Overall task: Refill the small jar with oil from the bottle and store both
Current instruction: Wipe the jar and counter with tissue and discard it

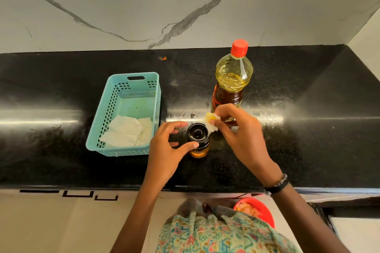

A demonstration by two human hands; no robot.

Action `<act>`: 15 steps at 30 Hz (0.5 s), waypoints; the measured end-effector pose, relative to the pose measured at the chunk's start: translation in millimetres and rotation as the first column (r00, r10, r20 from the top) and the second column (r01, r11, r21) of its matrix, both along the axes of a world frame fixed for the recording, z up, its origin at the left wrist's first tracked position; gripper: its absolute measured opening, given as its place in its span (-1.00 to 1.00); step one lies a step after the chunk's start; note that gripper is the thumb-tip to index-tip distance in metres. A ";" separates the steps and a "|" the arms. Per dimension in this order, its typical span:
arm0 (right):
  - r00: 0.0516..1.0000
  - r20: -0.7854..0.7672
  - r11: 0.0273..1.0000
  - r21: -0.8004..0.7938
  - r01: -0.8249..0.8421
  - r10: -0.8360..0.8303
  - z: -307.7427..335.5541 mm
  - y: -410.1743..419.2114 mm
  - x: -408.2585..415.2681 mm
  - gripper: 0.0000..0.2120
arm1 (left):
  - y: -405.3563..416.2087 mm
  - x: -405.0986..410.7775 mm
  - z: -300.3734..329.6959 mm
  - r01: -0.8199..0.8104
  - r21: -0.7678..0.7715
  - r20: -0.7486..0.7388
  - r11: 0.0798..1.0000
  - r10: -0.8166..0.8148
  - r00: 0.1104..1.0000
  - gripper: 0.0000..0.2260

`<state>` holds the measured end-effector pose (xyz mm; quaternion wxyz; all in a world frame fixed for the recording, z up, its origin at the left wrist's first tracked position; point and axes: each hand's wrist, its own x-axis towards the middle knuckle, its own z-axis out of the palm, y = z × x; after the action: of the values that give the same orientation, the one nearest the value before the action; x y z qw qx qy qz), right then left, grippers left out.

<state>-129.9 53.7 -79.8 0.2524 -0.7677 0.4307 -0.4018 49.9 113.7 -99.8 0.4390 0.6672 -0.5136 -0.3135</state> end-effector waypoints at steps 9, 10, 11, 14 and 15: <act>0.856 -0.464 0.949 -0.094 -0.301 0.226 -6.1 -19.1 23.2 -0.80 | -19.3 -2.3 -13.6 0.090 0.018 0.157 0.996 -0.092 0.983 -0.52; 0.825 -0.501 0.931 -0.092 -0.352 0.262 -5.2 -20.6 22.1 -0.79 | -20.6 -1.7 -14.2 0.094 0.016 0.162 0.995 -0.095 0.982 -0.53; 0.790 -0.534 0.913 -0.075 -0.400 0.302 -3.1 -21.8 20.8 -0.79 | -21.5 -1.5 -14.5 0.097 0.013 0.167 0.995 -0.098 0.981 -0.53; 0.675 -0.615 0.860 0.009 -0.510 0.407 4.5 -28.9 18.9 -0.83 | -22.2 -0.5 -15.2 0.100 0.010 0.186 0.995 -0.101 0.977 -0.52; 0.632 -0.647 0.843 0.033 -0.536 0.427 7.2 -31.2 19.9 -0.84 | -22.2 0.1 -15.7 0.103 0.010 0.193 0.995 -0.103 0.976 -0.52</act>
<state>-110.0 22.5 -72.5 0.1277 -0.9612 0.2338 -0.0714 49.9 91.5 -115.5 0.3703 0.6670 -0.5877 -0.2694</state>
